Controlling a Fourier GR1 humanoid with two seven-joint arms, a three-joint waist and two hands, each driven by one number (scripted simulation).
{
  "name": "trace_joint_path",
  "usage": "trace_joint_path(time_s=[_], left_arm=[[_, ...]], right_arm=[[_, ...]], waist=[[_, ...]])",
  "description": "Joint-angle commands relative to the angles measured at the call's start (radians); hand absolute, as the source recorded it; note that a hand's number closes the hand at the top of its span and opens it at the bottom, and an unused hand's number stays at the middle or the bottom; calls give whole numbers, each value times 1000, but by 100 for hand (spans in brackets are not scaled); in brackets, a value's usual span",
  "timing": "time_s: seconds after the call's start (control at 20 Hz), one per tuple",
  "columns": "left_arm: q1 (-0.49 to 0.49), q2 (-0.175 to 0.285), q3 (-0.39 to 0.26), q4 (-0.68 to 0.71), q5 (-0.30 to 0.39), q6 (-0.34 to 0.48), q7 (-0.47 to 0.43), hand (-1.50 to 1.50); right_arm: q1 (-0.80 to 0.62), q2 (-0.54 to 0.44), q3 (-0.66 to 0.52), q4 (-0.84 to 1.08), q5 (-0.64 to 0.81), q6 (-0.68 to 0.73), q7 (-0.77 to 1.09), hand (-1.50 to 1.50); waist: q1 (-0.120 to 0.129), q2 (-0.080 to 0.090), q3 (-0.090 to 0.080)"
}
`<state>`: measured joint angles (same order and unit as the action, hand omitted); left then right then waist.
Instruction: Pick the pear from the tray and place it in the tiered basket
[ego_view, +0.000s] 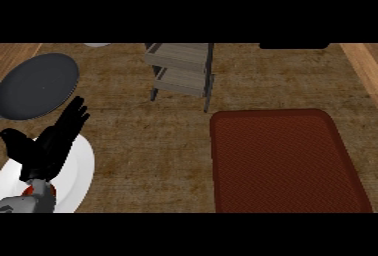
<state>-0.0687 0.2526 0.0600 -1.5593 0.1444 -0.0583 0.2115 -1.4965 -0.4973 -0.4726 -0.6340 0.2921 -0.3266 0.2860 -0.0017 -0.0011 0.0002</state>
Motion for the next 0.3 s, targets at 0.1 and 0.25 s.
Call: trace_joint_path(time_s=[0.1, 0.25], left_arm=[[30, -12, -1, 24, -11, -10, -36, 0], [72, 1, 9, -39, 6, -30, -26, 0]], right_arm=[[84, -178, -51, -38, -80, 183, -23, -150], [132, -226, -55, -70, -107, 247, -8, -150]], waist=[[1, 1, 0], [5, -1, 0]])
